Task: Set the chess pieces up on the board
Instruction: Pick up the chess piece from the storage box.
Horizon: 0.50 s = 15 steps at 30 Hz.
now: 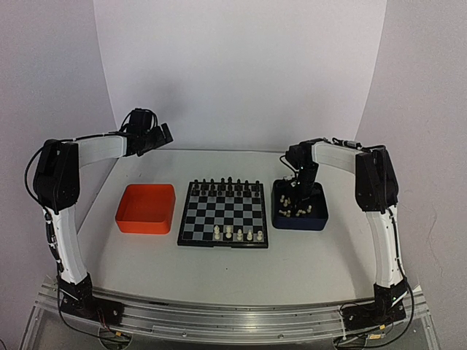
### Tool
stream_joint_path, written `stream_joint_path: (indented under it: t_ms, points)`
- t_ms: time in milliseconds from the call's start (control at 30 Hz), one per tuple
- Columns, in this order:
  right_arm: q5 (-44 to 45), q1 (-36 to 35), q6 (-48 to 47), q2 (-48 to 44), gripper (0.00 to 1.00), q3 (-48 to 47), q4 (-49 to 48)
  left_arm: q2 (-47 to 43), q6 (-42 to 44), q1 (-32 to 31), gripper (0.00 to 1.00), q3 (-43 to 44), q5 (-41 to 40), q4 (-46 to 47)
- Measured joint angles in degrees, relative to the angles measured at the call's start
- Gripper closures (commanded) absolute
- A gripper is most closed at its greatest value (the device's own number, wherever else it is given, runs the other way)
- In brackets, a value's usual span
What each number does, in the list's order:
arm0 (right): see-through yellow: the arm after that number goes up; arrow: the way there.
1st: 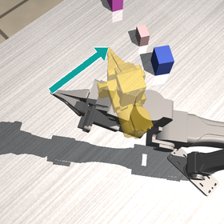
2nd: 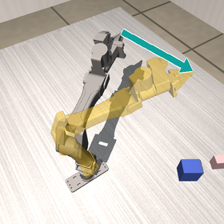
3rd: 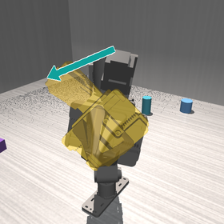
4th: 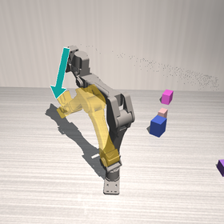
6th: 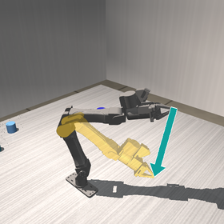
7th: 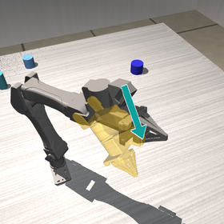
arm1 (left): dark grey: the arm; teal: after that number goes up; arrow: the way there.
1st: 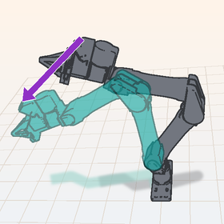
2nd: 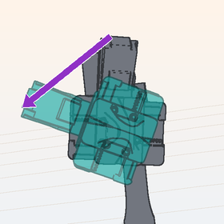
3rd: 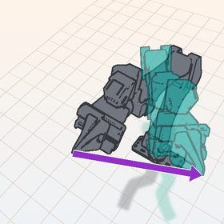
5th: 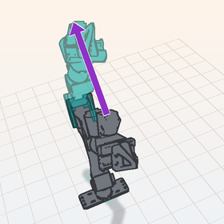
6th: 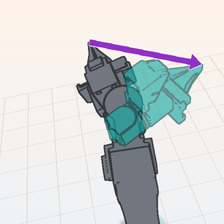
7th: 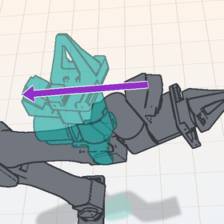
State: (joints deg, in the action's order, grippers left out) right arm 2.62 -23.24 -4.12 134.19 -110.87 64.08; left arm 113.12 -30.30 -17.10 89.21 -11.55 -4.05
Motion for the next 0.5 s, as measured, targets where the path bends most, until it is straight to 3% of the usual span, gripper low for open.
stream_joint_path:
  t_ms: [167, 500]
  points:
    - [-1.5, 0.0, 1.2, 0.0, 0.65, 0.0, -0.2, 0.0, 0.0, 0.0, 0.00, 0.0, 0.0, 0.0]
    - [-1.2, 0.0, 2.5, 0.0, 0.68, 0.1, -0.4, 0.0, 0.0, 0.0, 0.00, 0.0, 0.1, 0.0]
